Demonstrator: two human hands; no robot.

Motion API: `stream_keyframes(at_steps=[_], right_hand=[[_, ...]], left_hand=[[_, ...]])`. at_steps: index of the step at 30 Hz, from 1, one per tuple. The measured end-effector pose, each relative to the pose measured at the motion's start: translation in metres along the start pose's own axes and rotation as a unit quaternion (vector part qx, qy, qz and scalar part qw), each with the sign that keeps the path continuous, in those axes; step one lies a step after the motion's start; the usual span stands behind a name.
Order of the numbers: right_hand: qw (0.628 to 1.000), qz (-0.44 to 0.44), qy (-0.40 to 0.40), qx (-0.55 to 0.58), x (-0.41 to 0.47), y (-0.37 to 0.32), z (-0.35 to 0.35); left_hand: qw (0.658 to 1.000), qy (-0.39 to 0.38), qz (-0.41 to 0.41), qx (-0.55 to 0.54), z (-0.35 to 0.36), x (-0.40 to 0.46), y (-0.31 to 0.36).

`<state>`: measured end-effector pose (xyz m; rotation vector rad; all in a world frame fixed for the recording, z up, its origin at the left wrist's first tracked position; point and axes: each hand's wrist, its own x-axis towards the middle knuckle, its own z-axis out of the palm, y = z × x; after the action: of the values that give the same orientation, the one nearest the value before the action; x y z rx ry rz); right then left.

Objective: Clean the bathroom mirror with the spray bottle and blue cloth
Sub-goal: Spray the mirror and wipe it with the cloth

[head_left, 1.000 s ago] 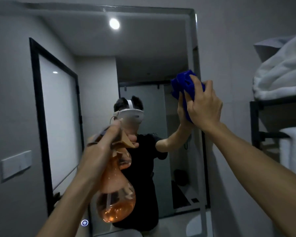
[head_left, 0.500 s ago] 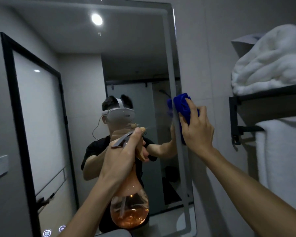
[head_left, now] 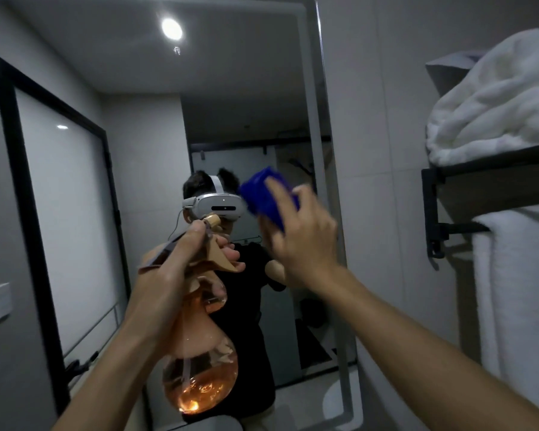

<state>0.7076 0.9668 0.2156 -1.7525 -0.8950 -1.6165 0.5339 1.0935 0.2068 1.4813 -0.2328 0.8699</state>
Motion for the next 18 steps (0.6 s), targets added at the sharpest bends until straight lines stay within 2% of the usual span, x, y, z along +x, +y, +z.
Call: stream_keyframes(at_steps=[3, 5, 8, 13, 16, 18], right_hand=[[0.992, -0.126, -0.024, -0.017, -0.074, 0.007, 0.007], [0.991, -0.133, -0.021, -0.027, -0.103, 0.025, 0.003], [0.997, -0.074, 0.008, -0.037, -0.094, 0.051, -0.005], [0.992, 0.105, 0.05, -0.047, 0.01, 0.066, -0.018], [0.986, 0.143, 0.073, -0.05, 0.071, 0.047, -0.018], [0.986, 0.139, 0.081, -0.037, 0.086, 0.023, -0.01]], left_hand=[[1.0, -0.013, -0.008, -0.025, -0.002, -0.005, -0.002], [1.0, -0.01, -0.015, -0.025, -0.005, -0.008, -0.005], [1.0, 0.0, -0.016, -0.019, -0.011, -0.01, -0.005], [0.999, 0.018, -0.015, -0.024, -0.026, -0.012, 0.0], [0.999, 0.023, -0.018, -0.021, -0.032, -0.013, 0.003], [0.999, 0.028, -0.018, -0.023, -0.032, -0.012, 0.005]])
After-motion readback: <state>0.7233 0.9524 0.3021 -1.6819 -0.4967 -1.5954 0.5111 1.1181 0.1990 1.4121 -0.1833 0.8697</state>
